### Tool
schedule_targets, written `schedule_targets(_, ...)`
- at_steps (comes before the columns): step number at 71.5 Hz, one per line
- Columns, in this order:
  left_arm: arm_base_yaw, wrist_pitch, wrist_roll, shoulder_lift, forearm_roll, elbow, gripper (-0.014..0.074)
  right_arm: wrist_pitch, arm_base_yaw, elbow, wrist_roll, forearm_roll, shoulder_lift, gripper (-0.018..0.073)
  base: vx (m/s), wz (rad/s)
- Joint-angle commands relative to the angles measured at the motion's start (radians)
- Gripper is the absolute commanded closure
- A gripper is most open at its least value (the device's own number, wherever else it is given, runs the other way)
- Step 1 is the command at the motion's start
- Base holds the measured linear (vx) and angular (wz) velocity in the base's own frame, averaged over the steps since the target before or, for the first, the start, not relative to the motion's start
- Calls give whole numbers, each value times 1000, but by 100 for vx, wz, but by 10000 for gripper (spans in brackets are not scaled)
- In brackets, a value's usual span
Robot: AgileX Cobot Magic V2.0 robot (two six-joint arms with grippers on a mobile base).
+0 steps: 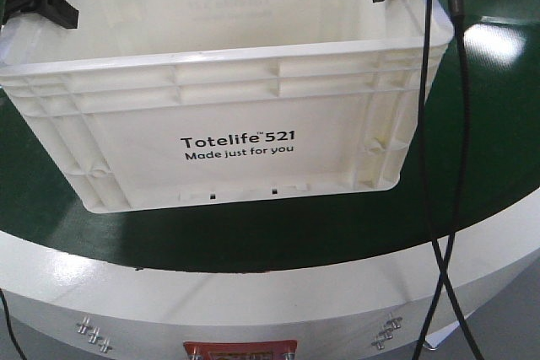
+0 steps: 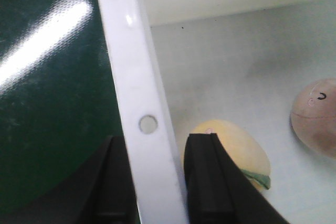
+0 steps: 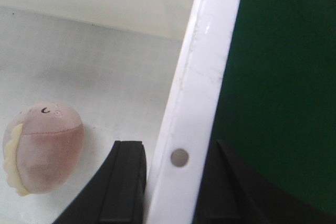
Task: Place moving items into box and shelve
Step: 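Lift the crate with both grippers toward the robot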
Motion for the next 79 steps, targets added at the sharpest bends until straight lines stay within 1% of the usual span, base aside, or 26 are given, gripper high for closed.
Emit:
schedule_targets(1, -11, -115, 32, -77, -165, -51, 617, -87, 13, -46, -30, 132, -80, 571, 0, 0)
schedule_targets(17, -11, -106, 32, -93, -177, -51, 617, -68, 13, -45, -30, 166, -105, 570, 0, 0)
schedule_targets(40, -11, -92, 29, -93, -178, -51, 617, -59, 13, -45, -26, 182, -115, 571, 0, 0)
schedule_targets(67, -11, -122, 29, -93, -178, -51, 617, -61, 13, -45, -27, 183, -115, 570, 0, 0)
schedule_targets(79, -11, -126, 28, -93, -215, -51, 617, -61, 13, -45, -27, 183, -115, 570, 0, 0)
